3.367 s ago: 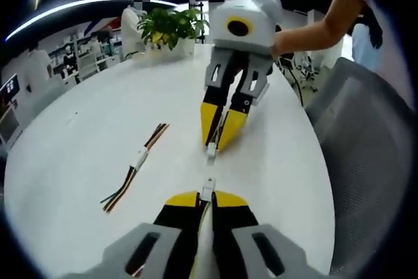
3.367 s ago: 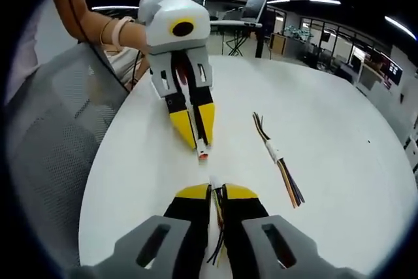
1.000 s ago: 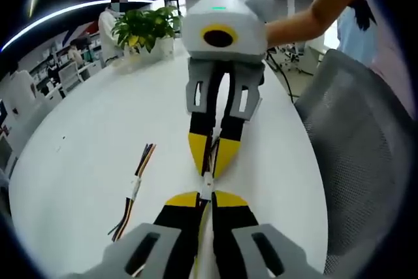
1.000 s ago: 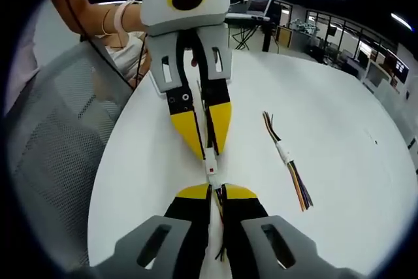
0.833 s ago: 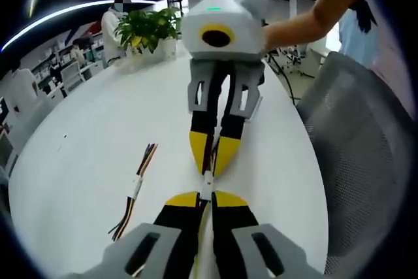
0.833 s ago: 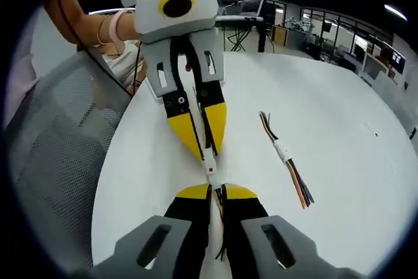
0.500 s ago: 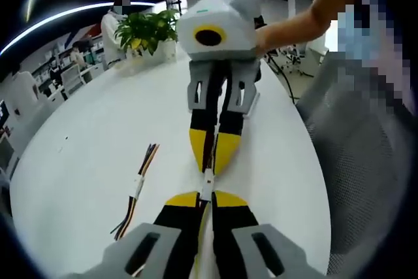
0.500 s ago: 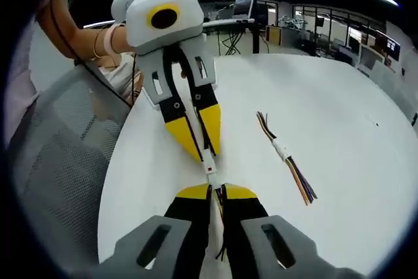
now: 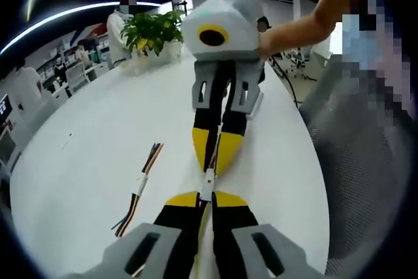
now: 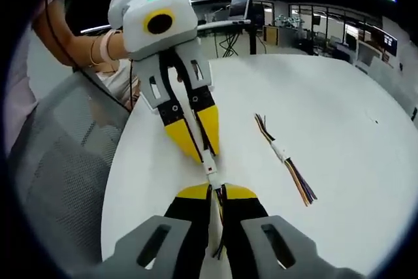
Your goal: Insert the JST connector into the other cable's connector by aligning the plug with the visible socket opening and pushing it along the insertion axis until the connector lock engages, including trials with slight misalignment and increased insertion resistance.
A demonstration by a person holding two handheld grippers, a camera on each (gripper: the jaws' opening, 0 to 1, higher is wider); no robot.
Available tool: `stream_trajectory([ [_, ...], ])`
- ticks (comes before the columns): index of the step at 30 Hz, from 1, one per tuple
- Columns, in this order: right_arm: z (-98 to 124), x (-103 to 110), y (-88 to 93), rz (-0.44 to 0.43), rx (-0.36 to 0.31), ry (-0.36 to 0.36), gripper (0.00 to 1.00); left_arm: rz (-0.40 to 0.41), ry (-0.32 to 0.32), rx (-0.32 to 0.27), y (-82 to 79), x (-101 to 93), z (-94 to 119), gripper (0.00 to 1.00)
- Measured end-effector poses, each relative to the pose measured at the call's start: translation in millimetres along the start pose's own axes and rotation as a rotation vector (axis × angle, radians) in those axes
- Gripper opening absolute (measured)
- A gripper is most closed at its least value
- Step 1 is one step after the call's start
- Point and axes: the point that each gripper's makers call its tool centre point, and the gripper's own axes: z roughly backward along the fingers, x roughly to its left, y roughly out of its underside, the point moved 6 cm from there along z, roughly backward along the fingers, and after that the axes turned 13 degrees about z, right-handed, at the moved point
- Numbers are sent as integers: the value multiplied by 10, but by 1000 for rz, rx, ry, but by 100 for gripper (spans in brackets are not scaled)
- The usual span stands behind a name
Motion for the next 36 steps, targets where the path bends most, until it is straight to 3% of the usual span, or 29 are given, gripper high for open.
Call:
stream_trajectory([
  [4, -16, 24, -24, 24, 9, 2, 2, 25, 7, 13, 20, -6, 0, 0],
  [8, -18, 30, -25, 38, 14, 3, 2, -8, 3, 20, 26, -16, -2, 0],
  [20, -44, 33, 21, 76, 45, 4, 2, -1, 8, -2, -10, -45, 8, 0],
  [29, -25, 8, 35, 60, 40, 14, 2, -21, 8, 1, 4, -23, -21, 0],
  [36, -2, -5, 32, 45, 33, 28, 2, -18, 4, -28, -17, -8, -26, 0],
])
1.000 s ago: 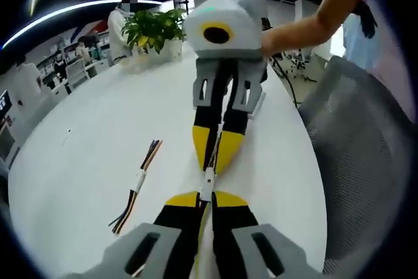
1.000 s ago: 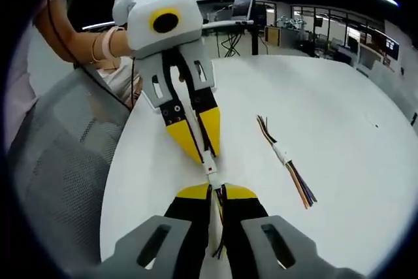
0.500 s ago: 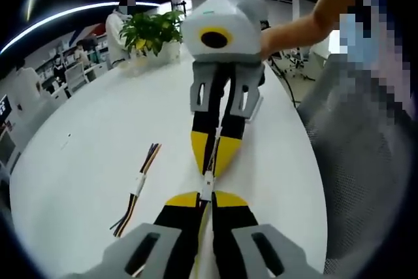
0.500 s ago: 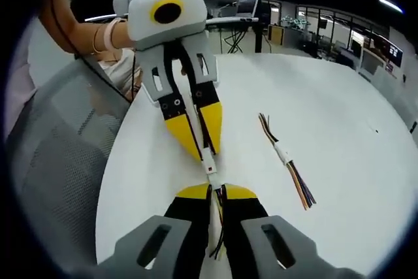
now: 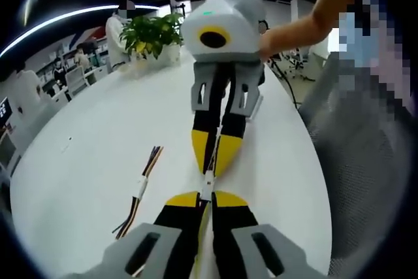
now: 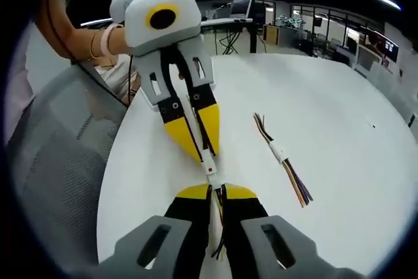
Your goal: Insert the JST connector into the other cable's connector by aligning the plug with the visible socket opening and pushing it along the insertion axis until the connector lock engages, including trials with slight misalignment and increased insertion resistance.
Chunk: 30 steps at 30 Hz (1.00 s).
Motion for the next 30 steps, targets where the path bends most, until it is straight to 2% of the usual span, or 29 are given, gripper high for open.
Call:
stream_trajectory([
  [9, 39, 16, -37, -24, -41, 2, 2, 38, 23, -59, 21, 28, 69, 0],
  [16, 27, 19, -60, -45, -54, 9, 2, 23, 22, -65, 16, 40, 83, 0],
  [21, 56, 15, -72, -46, -63, 25, 2, 59, 12, -84, 14, 55, 91, 0],
  [23, 58, 31, -79, -28, -59, 26, 2, 42, 19, -85, 4, 41, 94, 0],
  [26, 53, 27, -77, 57, -17, 30, 2, 7, 30, -76, -2, 19, 86, 0],
  [30, 52, 34, -71, 48, -27, 20, 2, -14, 38, -73, 16, 12, 91, 0],
])
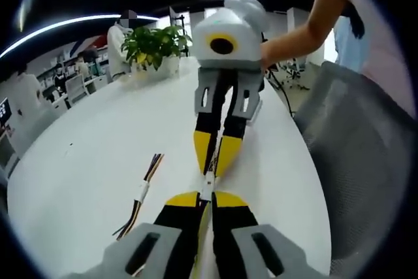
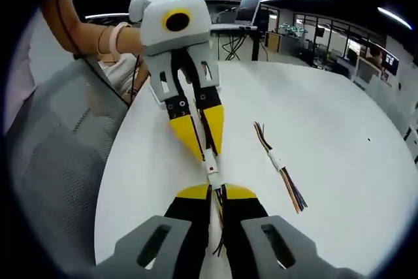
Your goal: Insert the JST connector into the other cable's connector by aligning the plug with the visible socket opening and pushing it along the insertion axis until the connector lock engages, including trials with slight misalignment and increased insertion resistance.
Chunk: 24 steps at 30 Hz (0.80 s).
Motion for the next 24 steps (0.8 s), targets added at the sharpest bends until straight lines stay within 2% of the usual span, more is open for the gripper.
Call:
stream_trajectory([
  [3, 9, -12, 5, -24, -10, -10, 2, -15, 2, -3, -9, -4, 6, 0],
  [7, 14, -41, 1, -101, -31, -14, 2, -23, -8, 4, -19, 7, 8, 0],
  [13, 10, -22, 10, -93, -18, -19, 2, -59, -2, 16, -37, 0, -12, 0],
  [16, 18, -14, 7, -85, -14, -17, 2, -31, -5, 17, -40, 18, -25, 0],
  [24, 13, 21, -3, -26, 22, -15, 2, -46, 15, 22, -50, -2, -36, 0],
])
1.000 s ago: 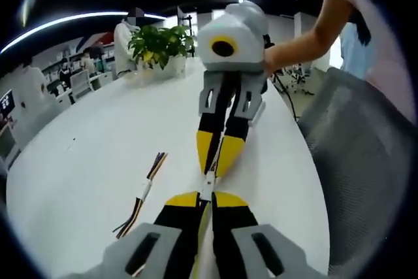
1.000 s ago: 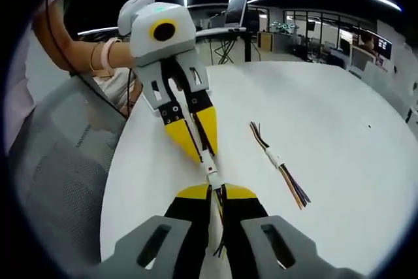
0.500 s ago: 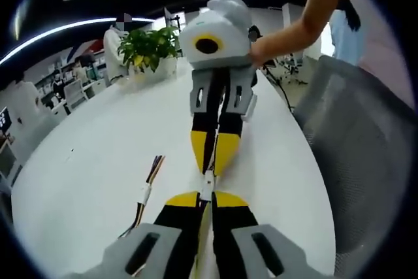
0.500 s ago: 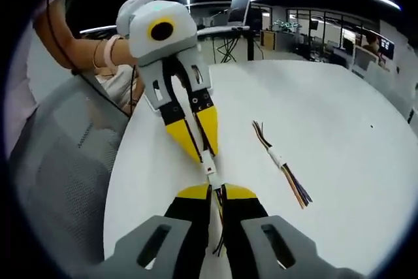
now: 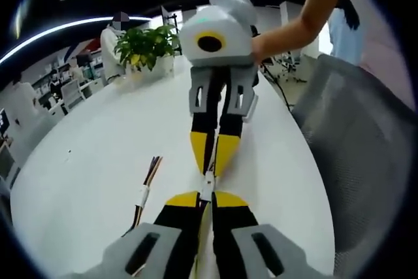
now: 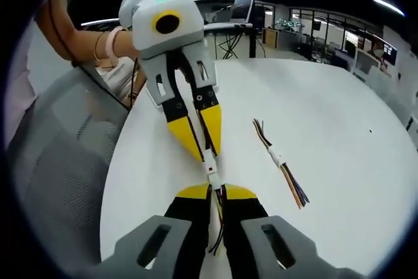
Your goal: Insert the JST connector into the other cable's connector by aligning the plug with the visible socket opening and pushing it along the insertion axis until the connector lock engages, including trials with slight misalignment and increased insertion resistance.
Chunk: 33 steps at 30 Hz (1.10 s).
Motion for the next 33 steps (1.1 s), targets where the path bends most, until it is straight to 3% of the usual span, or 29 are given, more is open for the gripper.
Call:
stream_trajectory([
  [10, -24, -7, 4, 20, 26, -13, 2, -19, 5, 7, 14, -2, -9, 0],
  [17, -12, -43, 22, -66, -4, -36, 2, -15, 28, -11, 17, -16, -2, 0],
  [24, 4, -69, -7, -76, -35, -30, 2, 8, 18, -27, 27, 1, 2, 0],
  [33, -18, -5, -38, 24, -10, -48, 2, -8, 44, -19, 29, -44, 22, 0],
])
